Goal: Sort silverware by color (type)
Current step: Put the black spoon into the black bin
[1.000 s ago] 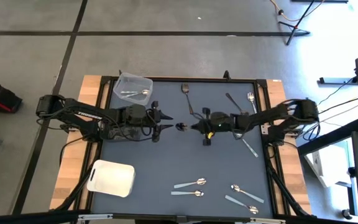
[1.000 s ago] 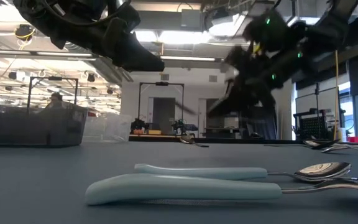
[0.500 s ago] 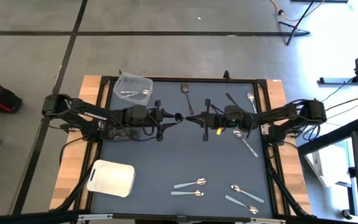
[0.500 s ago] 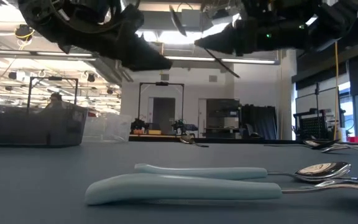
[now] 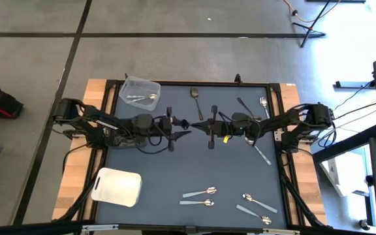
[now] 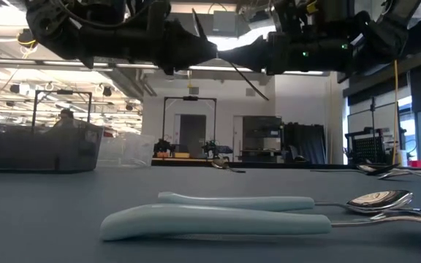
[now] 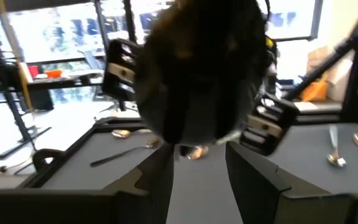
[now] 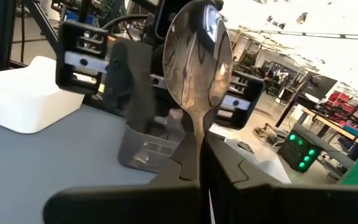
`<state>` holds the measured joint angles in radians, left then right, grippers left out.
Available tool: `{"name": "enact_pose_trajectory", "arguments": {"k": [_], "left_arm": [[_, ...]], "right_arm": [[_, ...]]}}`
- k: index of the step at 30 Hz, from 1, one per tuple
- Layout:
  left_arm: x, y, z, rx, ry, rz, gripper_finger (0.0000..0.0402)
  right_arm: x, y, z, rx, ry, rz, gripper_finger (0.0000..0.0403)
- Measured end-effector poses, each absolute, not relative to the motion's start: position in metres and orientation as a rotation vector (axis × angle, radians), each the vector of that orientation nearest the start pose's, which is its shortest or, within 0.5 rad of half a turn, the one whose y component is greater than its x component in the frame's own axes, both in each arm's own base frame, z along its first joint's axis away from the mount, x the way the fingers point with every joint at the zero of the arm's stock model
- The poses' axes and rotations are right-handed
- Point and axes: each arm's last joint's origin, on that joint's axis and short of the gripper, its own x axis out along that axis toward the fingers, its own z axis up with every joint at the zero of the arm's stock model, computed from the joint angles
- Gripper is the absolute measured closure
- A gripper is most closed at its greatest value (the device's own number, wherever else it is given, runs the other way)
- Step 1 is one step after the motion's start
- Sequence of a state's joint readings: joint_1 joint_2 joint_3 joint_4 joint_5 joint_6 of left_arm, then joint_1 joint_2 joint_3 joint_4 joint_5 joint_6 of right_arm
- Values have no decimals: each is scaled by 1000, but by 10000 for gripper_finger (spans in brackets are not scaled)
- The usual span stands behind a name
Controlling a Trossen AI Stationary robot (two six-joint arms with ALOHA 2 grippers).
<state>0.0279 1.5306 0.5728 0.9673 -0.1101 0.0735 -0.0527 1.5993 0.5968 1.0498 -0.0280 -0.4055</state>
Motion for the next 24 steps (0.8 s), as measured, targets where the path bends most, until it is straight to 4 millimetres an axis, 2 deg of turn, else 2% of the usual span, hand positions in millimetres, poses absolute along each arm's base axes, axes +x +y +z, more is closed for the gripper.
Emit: {"name": "enact_pose_trajectory", "arguments": {"k": [14, 19, 24], "left_arm": [[295, 7, 210, 22, -88, 169, 268], [295, 7, 210, 37, -93, 185, 289], [295, 7, 211, 70, -94, 204, 332]], "right_arm": [[307, -13, 199, -423, -42, -82, 403], [307, -13, 200, -404, -48, -83, 403], [310, -12, 203, -388, -57, -49, 403]]}}
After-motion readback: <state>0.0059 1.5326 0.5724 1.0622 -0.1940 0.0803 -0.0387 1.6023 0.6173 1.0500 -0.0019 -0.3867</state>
